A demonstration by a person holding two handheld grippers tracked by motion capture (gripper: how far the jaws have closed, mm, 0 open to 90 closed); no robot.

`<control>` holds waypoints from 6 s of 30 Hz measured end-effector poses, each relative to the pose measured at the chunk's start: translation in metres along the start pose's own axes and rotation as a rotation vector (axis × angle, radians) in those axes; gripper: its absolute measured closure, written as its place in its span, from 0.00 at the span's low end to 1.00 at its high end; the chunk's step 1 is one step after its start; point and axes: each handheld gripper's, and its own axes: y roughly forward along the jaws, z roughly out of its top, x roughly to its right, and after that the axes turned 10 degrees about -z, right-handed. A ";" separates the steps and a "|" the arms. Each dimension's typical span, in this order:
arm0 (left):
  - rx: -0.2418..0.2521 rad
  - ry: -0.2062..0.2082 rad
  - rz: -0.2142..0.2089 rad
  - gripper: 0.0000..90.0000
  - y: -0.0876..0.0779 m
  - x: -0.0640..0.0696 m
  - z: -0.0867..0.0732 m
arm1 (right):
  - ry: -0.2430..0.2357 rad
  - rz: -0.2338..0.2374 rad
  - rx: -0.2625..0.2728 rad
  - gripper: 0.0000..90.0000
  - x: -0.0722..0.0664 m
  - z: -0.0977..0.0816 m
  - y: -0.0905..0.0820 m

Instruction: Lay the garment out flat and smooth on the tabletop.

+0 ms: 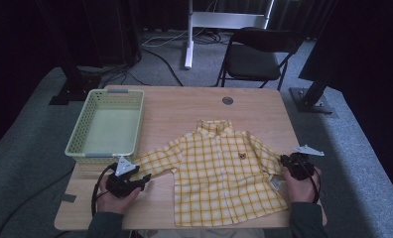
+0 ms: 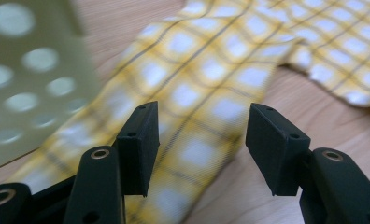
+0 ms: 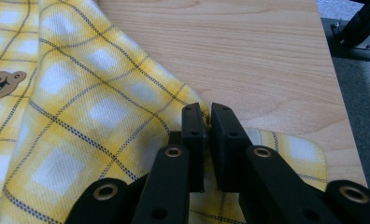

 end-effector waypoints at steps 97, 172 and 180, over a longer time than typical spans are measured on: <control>-0.054 0.079 -0.069 0.47 0.026 0.030 0.008 | -0.086 0.089 -0.028 0.82 -0.013 -0.003 -0.003; -0.055 0.072 -0.026 0.47 0.026 0.029 0.008 | -0.154 0.121 -0.043 0.73 -0.023 -0.034 -0.053; -0.055 0.072 -0.026 0.47 0.026 0.029 0.008 | -0.137 0.105 -0.041 0.74 -0.014 -0.034 -0.057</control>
